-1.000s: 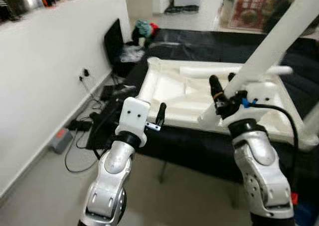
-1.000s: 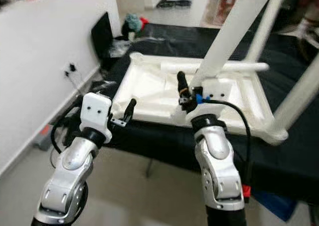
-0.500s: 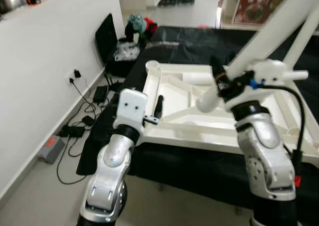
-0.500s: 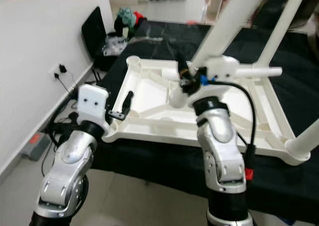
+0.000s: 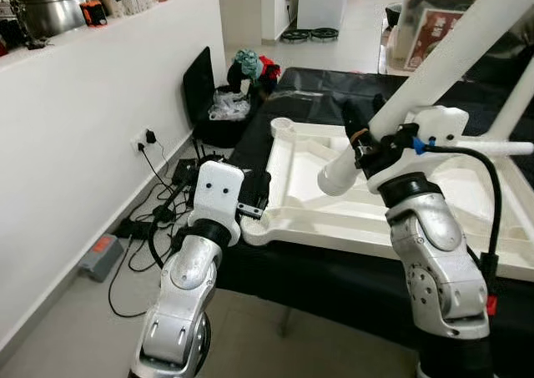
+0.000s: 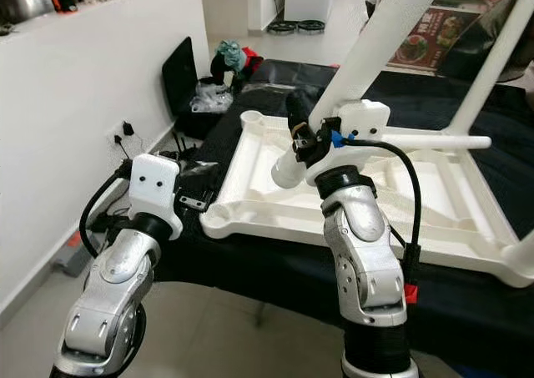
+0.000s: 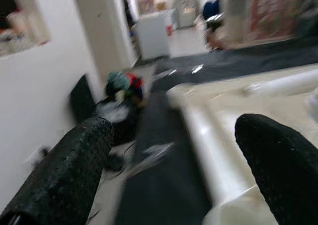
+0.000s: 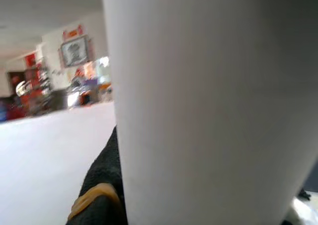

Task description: Building children table

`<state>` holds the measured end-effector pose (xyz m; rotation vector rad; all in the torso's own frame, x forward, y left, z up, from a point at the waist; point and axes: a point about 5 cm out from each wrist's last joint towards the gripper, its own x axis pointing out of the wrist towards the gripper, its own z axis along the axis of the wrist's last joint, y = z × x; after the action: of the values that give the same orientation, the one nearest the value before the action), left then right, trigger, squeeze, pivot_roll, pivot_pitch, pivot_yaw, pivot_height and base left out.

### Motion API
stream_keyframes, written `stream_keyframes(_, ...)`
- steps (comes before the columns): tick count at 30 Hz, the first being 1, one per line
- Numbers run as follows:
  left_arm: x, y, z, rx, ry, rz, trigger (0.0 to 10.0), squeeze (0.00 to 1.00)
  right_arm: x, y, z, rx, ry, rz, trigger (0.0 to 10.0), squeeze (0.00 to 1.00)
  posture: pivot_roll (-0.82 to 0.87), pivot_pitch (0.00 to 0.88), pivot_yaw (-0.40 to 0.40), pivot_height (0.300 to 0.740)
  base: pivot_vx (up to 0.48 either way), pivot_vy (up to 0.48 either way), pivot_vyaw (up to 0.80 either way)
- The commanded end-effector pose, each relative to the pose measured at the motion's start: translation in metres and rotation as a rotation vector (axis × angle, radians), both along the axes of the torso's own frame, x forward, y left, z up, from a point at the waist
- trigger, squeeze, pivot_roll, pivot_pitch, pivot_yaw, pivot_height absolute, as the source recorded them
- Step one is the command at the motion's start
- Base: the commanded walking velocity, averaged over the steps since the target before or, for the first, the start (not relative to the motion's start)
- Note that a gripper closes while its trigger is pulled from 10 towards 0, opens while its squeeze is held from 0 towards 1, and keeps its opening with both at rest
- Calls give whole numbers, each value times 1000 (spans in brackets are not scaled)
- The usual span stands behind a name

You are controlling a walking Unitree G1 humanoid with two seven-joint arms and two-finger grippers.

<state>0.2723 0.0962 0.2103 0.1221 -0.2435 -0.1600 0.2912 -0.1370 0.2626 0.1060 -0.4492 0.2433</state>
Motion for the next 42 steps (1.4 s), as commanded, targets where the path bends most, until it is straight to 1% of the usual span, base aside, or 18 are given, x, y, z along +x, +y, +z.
stream_keyframes(1,-1,-1,-1,-7,9,7,10000,0,-1,-1,1,1,0,1,10000,0,86,120,-27,740,0,0,0)
stream_keyframes(9,-1,-2,0,-10,14,11,10000,0,0,-3,3,3,2,-2,10000,0,90,136,-26,740,0,0,0)
stream_keyframes(15,-1,-2,0,7,10,13,10000,0,4,-5,6,0,-3,-6,10000,0,90,146,-20,740,0,0,0)
stream_keyframes(23,1,-1,3,22,5,24,10000,0,5,-6,9,4,-7,-13,10000,0,92,155,-23,740,286,-382,0)
stream_keyframes(26,3,1,4,5,8,41,10000,0,5,-6,10,8,-9,-14,10000,0,95,157,-20,740,0,0,0)
stream_keyframes(32,3,1,3,8,11,39,10000,0,6,-6,12,8,-12,-12,10000,0,94,161,-17,740,0,0,0)
stream_keyframes(35,2,0,2,-1,19,28,10000,0,12,-8,24,6,-44,7,10000,0,93,165,-20,740,0,0,0)
stream_keyframes(39,2,1,2,-5,21,37,10000,0,16,-7,30,8,-56,47,10000,0,91,170,-21,740,0,0,0)
stream_keyframes(41,2,1,1,-1,28,41,10000,0,23,-5,35,2,-57,94,10000,0,96,173,-24,740,0,0,0)
stream_keyframes(42,2,1,1,-1,28,41,10000,0,23,-5,35,2,-57,94,10000,0,96,173,-24,740,0,0,0)
